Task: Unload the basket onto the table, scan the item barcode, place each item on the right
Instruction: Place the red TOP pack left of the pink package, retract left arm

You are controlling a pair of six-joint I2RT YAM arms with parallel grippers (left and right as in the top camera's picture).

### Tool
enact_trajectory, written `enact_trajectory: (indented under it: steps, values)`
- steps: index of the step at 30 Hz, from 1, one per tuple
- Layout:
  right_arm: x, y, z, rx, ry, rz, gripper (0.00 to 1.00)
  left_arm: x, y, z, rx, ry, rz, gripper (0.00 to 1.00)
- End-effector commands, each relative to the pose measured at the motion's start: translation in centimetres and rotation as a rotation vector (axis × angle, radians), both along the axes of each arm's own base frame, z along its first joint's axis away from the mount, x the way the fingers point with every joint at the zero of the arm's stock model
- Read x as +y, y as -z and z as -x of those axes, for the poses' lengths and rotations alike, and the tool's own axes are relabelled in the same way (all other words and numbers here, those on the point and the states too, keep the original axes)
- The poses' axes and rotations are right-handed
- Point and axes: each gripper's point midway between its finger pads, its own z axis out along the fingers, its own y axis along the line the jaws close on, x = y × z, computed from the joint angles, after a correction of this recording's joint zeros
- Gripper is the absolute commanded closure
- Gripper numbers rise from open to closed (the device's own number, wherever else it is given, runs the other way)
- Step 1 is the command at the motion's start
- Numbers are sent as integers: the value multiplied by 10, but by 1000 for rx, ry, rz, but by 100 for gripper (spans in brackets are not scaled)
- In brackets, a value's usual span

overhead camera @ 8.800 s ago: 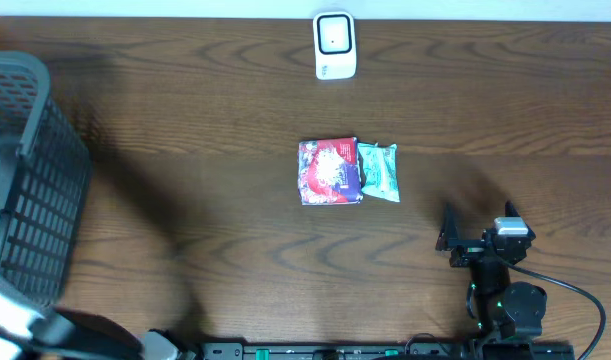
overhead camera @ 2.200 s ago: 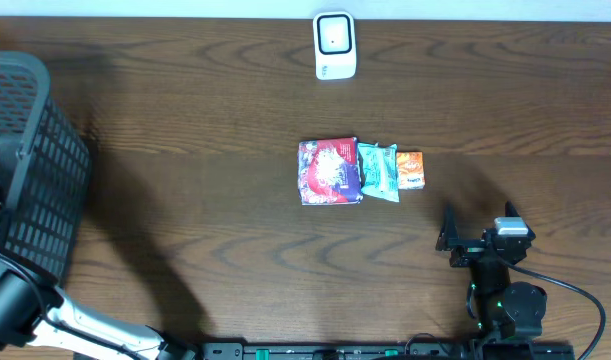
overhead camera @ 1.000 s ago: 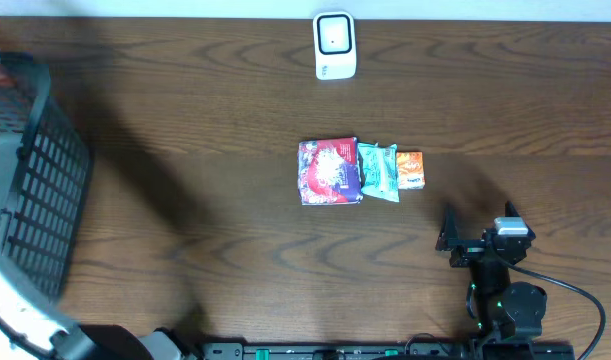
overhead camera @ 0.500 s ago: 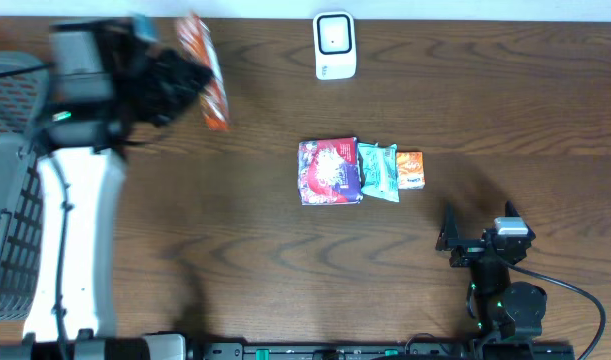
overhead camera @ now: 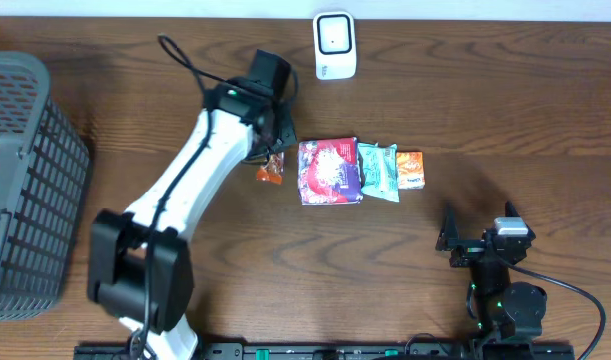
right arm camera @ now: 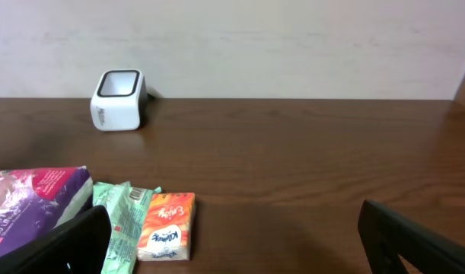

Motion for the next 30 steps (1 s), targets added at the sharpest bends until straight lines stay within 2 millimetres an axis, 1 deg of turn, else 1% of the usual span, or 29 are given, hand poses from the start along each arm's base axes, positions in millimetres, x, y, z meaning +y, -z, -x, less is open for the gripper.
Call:
enact_trajectory:
  steps: [1, 3, 6, 7, 9, 11, 13, 14, 16, 18, 19, 21, 22, 23, 25, 27, 30]
  values:
    - [2, 0, 0, 0, -10, 7, 1, 14, 17, 1, 28, -17, -78, 83]
    - [2, 0, 0, 0, -10, 7, 1, 9, 21, 4, 53, -8, -57, 83]
    - [2, 0, 0, 0, -10, 7, 1, 1, 21, 8, 75, 6, -10, 83]
    - [2, 0, 0, 0, -10, 7, 1, -1, 21, 9, 81, 10, 5, 79]
    - [2, 0, 0, 0, -10, 7, 1, -2, 20, 10, 82, 12, 11, 79]
    - [2, 0, 0, 0, -10, 7, 1, 0, 13, 9, 73, 15, 13, 78]
    - [2, 0, 0, 0, -10, 7, 1, 3, -2, 5, 41, 43, 13, 70]
    - [2, 0, 0, 0, -10, 7, 1, 6, -10, 2, 18, 57, 14, 64]
    - [2, 0, 0, 0, -10, 7, 1, 18, -31, -3, -42, 68, 15, 57]
    - [2, 0, 0, 0, -10, 7, 1, 33, -51, -5, -92, 65, 16, 47]
    - [2, 0, 0, 0, -10, 7, 1, 44, -61, -4, -110, 51, 9, 36]
    - [2, 0, 0, 0, -10, 7, 1, 71, -76, 3, -123, -5, -20, 9]
    - [2, 0, 0, 0, -10, 7, 1, 81, -80, 7, -119, -28, -30, 3]
    - [2, 0, 0, 0, -10, 7, 1, 92, -83, 13, -109, -52, -38, 1]
    - [2, 0, 0, 0, -10, 7, 1, 110, -85, 26, -67, -94, -51, 2]
    - [2, 0, 0, 0, -10, 7, 1, 125, -80, 43, 6, -126, -64, 2]
    - [2, 0, 0, 0, -10, 7, 1, 140, -72, 65, 110, -164, -78, 2]
